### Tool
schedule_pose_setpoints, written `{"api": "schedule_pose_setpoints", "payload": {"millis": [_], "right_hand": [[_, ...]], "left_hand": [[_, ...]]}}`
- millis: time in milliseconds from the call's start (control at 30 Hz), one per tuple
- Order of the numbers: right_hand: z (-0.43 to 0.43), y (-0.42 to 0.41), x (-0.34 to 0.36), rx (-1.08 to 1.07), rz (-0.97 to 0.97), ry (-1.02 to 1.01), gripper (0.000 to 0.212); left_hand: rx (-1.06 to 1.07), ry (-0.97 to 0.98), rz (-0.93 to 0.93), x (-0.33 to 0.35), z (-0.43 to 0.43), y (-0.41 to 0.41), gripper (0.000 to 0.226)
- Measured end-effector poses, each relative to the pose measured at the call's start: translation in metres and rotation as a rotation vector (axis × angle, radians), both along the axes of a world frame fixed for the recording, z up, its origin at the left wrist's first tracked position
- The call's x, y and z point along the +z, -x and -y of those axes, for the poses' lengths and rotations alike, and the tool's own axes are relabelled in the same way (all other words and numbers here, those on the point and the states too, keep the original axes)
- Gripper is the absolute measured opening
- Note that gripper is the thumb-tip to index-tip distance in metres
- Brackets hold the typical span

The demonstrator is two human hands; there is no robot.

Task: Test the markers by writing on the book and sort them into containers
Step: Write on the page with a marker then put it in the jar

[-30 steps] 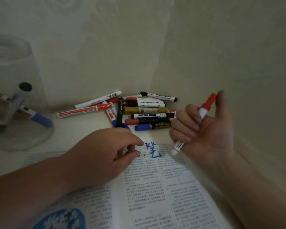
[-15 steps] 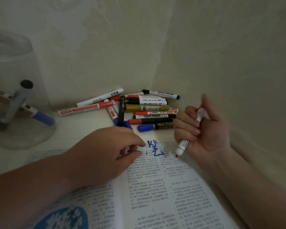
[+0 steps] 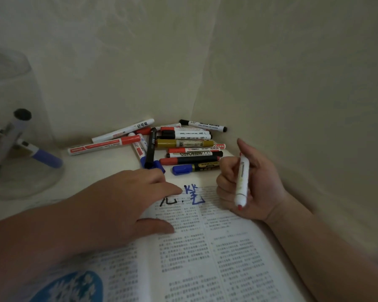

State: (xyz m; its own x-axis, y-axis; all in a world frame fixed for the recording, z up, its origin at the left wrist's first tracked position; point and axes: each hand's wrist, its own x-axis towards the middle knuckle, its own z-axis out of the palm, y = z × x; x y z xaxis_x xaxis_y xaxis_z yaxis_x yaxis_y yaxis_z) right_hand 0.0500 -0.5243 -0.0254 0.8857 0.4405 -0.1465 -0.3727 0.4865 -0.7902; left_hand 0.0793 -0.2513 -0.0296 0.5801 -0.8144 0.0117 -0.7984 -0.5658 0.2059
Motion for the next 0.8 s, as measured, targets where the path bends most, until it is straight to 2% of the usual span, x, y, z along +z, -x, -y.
{"api": "schedule_pose_setpoints", "payload": {"millis": [100,167,300,433,600,667,733,800], "right_hand": [[-0.002,-0.002,0.002,-0.147,0.037,0.061,0.071],[-0.001,-0.001,0.004,-0.264,0.062,0.172,0.063],[-0.003,0.005,0.004,-0.205,0.221,0.352,0.018],[-0.007,0.005,-0.001,-0.270,0.265,0.446,0.020],[-0.002,0.002,0.002,-0.423,0.234,0.515,0.009],[-0.002,0.001,0.002,-0.420,0.227,0.517,0.005],[-0.002,-0.001,0.000,-0.406,0.228,0.549,0.010],[-0.001,-0.003,0.000,-0.383,0.243,0.564,0.017]], "left_hand": [[0.018,-0.130,-0.029,0.007,0.003,0.005,0.097],[0.022,-0.163,-0.016,0.007,0.002,0.005,0.107],[0.044,-0.217,-0.046,0.008,-0.003,0.005,0.109],[0.082,-0.330,-0.086,0.018,-0.005,0.002,0.118],[0.099,-0.404,-0.115,0.021,0.001,-0.016,0.127],[0.127,-0.400,-0.157,0.015,0.010,-0.028,0.118],[0.140,-0.375,-0.148,0.015,0.019,-0.030,0.097],[0.138,-0.221,-0.121,0.019,0.026,-0.017,0.098]]}}
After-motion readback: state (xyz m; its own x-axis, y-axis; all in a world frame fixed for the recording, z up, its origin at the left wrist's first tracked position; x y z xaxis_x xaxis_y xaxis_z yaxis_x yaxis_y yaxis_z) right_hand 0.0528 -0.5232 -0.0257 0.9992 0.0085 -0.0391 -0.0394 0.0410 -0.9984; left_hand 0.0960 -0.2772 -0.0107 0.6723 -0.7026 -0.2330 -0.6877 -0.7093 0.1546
